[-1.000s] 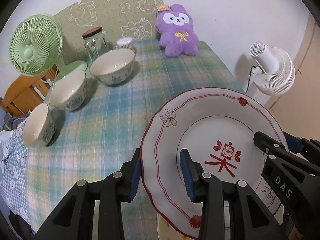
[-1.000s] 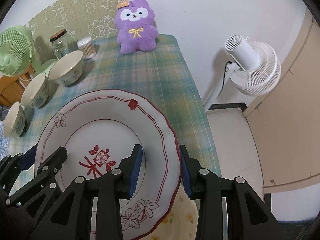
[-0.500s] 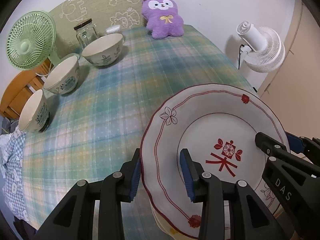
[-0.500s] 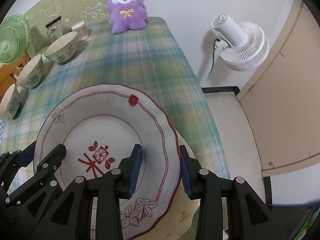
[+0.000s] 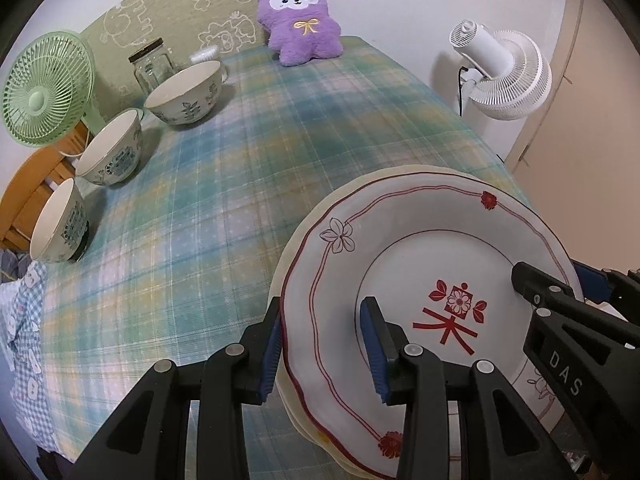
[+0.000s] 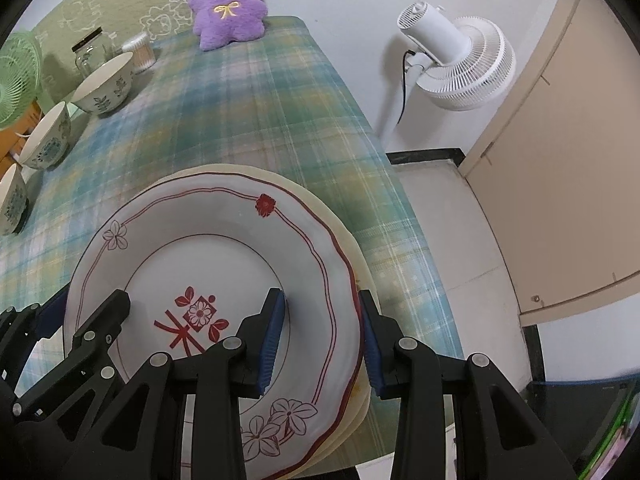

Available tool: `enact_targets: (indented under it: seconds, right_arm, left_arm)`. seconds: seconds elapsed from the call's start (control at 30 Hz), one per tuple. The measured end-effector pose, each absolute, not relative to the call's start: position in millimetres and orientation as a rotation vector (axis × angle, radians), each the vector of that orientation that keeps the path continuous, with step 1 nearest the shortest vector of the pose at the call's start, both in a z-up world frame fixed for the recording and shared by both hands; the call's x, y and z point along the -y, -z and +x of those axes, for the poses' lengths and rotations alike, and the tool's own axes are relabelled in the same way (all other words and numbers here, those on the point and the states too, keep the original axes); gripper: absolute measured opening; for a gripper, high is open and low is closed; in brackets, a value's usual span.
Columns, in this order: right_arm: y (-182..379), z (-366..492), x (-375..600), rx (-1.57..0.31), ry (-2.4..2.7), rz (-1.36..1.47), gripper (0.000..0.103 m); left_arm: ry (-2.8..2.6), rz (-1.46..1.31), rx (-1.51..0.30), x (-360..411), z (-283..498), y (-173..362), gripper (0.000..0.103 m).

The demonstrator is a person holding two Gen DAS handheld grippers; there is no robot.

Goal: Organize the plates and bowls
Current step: 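Lift the red-patterned plate with the left tool and lower it onto the yellow-flower plates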

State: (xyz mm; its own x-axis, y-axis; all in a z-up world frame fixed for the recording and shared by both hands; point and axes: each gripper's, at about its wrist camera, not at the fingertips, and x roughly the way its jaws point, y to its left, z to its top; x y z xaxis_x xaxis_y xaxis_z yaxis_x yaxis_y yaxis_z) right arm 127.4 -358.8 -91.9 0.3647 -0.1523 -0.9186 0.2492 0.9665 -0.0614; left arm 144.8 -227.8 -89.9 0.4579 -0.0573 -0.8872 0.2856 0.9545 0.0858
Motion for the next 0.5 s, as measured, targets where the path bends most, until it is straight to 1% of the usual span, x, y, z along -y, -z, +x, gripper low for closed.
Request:
enact_targets:
  seconds: [0.27,0.33,0.5]
  right_arm:
    - [92.0,130.2,361.5,-1.230,0.311,0.114,0.040]
    - [92.7,131.7,360.1,-1.242,0.319,0.105,0.043]
    - [95.5,134.0,353.2,-1.255,0.332,0.049,0.046]
  left_arm:
    - [0.210,0.266,-1.080,235.1,143.4,91.7,0.038]
    - [0.213,0.284,-1.075,238.1,141.6,92.8,0.040]
    - [0.218,0.268,-1.079,238.3,142.5,92.7,0.042]
